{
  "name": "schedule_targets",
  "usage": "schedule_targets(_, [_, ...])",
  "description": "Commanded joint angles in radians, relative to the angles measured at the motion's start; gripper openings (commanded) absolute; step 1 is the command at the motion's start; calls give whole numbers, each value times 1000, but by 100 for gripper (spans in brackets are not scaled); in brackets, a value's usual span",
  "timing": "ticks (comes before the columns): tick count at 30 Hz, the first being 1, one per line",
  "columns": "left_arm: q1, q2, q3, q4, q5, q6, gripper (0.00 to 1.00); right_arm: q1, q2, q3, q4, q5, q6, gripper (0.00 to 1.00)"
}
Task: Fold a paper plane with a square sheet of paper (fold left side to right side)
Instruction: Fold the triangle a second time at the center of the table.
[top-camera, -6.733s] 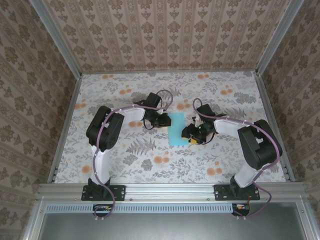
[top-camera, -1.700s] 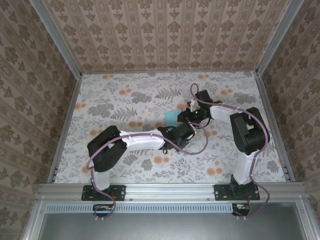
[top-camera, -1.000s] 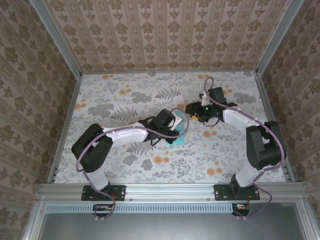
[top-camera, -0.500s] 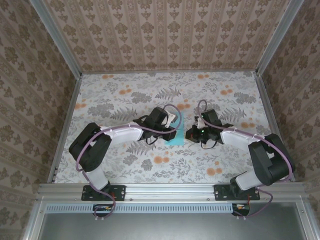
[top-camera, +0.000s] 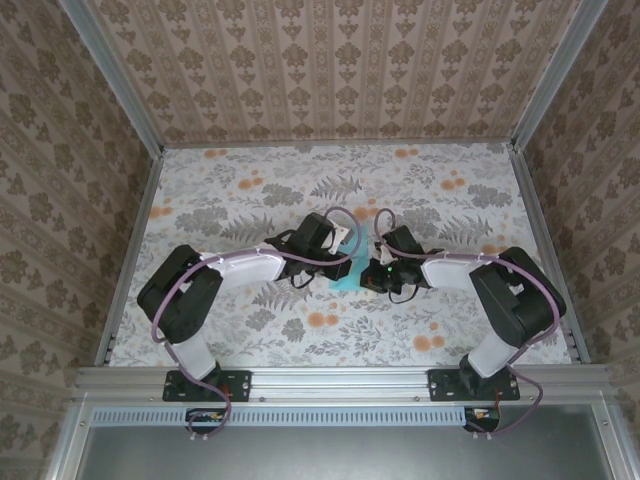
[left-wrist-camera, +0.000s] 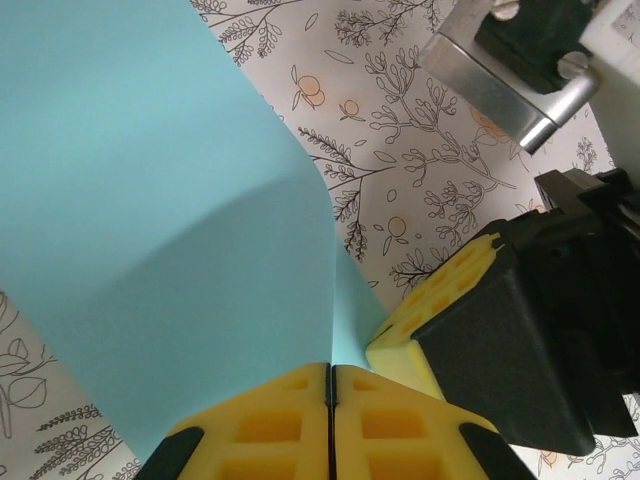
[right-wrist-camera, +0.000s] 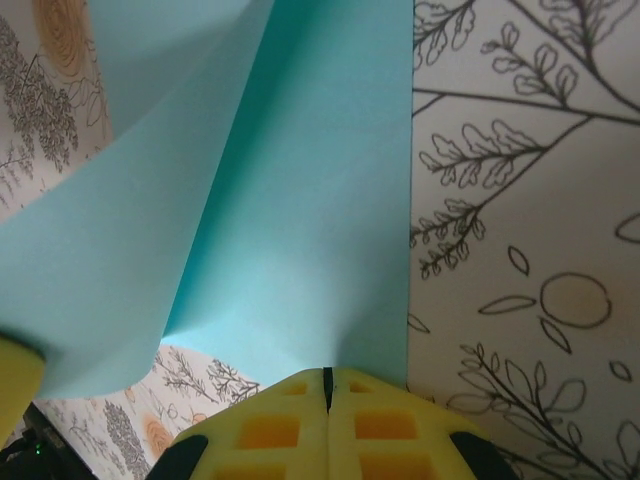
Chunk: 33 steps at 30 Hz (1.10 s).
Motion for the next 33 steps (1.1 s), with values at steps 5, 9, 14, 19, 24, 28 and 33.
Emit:
schedule_targets(5, [25, -12, 11, -56, 22, -8, 11, 6, 17, 61, -182, 77, -77, 1])
schedule_targets(9, [35, 5, 25, -71, 41, -5, 11, 4, 23, 85, -253, 98, -120, 1])
schedule_targets(14, [43, 25, 41, -82, 43, 8, 11, 4, 45, 95, -256, 82, -131, 1])
schedule_targets(19, [56, 42, 50, -81, 33, 17, 11, 4, 60, 101, -253, 70, -132, 0])
schedule_targets(24, [72, 64, 58, -77, 17, 31, 10, 4, 64, 101, -252, 60, -136, 0])
schedule_targets(28, [84, 85, 71, -75, 26, 40, 10, 4, 64, 99, -256, 57, -139, 0])
schedule_targets(33, [93, 103, 80, -82, 29, 45, 10, 4, 68, 100, -259, 54, -140, 0])
